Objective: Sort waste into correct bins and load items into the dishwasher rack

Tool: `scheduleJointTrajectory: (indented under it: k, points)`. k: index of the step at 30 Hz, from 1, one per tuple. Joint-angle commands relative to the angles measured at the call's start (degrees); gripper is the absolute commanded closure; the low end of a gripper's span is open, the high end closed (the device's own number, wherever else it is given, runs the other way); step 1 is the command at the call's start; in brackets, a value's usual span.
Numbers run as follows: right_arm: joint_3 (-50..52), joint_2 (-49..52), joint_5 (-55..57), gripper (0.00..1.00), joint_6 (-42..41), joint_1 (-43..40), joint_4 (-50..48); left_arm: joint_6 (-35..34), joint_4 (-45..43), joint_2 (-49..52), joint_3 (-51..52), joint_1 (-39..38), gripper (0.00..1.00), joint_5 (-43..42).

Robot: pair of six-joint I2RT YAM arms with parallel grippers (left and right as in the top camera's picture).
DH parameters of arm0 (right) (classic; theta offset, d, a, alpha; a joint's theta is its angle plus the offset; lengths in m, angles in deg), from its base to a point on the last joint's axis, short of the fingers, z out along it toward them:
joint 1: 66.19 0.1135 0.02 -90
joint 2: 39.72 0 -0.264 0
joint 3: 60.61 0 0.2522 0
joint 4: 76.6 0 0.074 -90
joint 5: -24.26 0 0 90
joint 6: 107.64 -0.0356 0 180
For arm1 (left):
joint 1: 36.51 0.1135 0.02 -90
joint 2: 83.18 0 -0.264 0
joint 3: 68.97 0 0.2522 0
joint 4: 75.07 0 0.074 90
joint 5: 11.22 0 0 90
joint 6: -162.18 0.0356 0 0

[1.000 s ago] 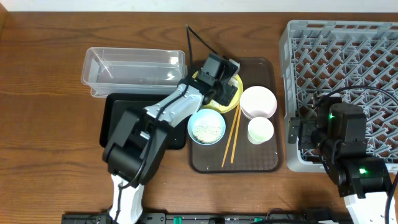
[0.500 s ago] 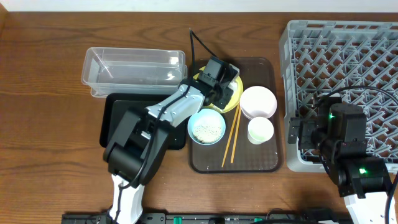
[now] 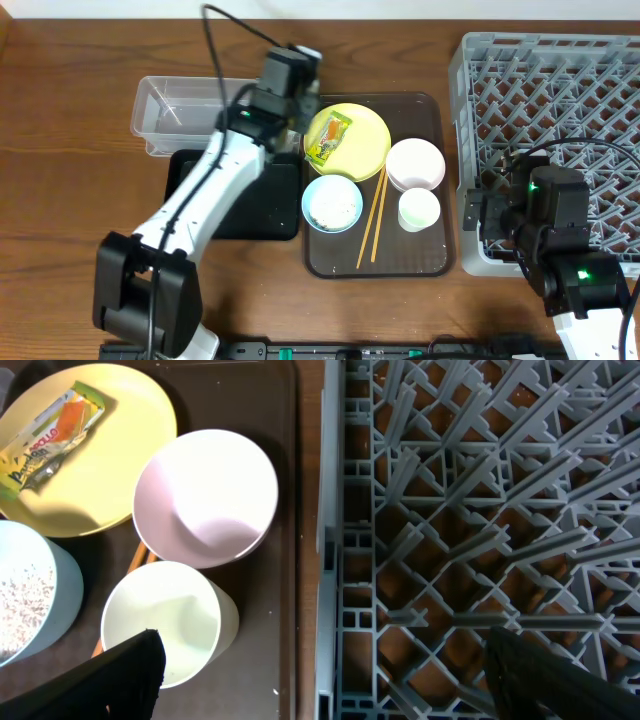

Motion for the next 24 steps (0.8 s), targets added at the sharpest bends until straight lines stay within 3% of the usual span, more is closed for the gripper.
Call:
scheduleJointTrajectory:
  k: [1, 3, 6, 14, 24]
  points:
    - [-1.33, 0.04, -0.26, 0.01, -0.68, 0.15, 0.11, -0.26, 0.17, 1.03, -0.35, 3.56, 0.88, 2.93]
    - [-1.33, 0.04, -0.26, 0.01, -0.68, 0.15, 0.11, -0.26, 0.11, 1.09, -0.33, 5.07, 0.64, 2.91]
    - [-1.33, 0.04, -0.26, 0.01, -0.68, 0.15, 0.13, -0.28, 0.15, 1.09, -0.33, 6.01, 0.53, 2.27]
    - [-1.33, 0.04, -0.26, 0.01, -0.68, 0.15, 0.09, -0.26, 1.62, 1.11, 0.04, 2.62, 0.46, -14.38]
    - [-1.33, 0.04, -0.26, 0.01, -0.68, 0.15, 0.07, 0.28, 0.04, 7.04, 0.83, -3.78, 0.41, -14.51]
